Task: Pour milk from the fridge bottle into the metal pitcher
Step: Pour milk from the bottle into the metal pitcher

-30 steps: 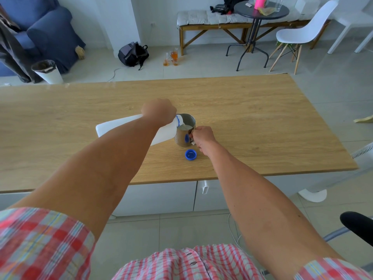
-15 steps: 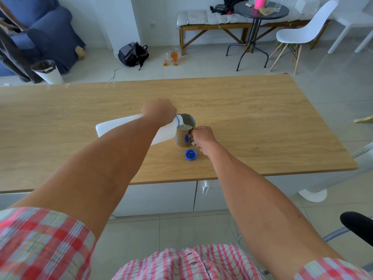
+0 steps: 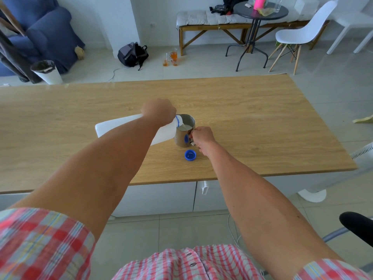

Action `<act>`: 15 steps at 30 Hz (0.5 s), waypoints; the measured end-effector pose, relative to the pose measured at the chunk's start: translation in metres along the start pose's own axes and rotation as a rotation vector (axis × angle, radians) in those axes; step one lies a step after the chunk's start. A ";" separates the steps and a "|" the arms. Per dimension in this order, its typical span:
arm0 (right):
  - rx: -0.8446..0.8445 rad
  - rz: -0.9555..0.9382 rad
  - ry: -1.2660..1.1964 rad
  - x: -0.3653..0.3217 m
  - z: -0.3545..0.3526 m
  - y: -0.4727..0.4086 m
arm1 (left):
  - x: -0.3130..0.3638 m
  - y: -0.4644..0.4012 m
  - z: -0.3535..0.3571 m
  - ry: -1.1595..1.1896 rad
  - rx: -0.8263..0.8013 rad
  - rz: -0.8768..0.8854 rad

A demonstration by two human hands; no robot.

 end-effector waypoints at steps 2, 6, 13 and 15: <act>0.001 0.001 -0.004 0.000 0.000 -0.001 | 0.000 0.000 0.000 0.000 -0.002 -0.001; 0.001 0.002 -0.013 0.000 0.001 -0.001 | 0.001 0.001 0.000 -0.001 -0.005 -0.002; -0.004 0.006 -0.016 0.001 0.001 -0.001 | 0.002 0.000 0.000 -0.001 -0.004 -0.003; -0.006 0.005 -0.015 0.001 0.000 -0.001 | 0.002 0.000 0.000 -0.005 -0.006 -0.004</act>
Point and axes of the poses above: each hand's wrist, its own y-axis away from the middle knuckle, its own z-axis out of the palm, x = y × z, the point moved 6 cm from there along -y, towards the middle knuckle, and after that the axes turned 13 degrees about y, right-handed, at the moved point
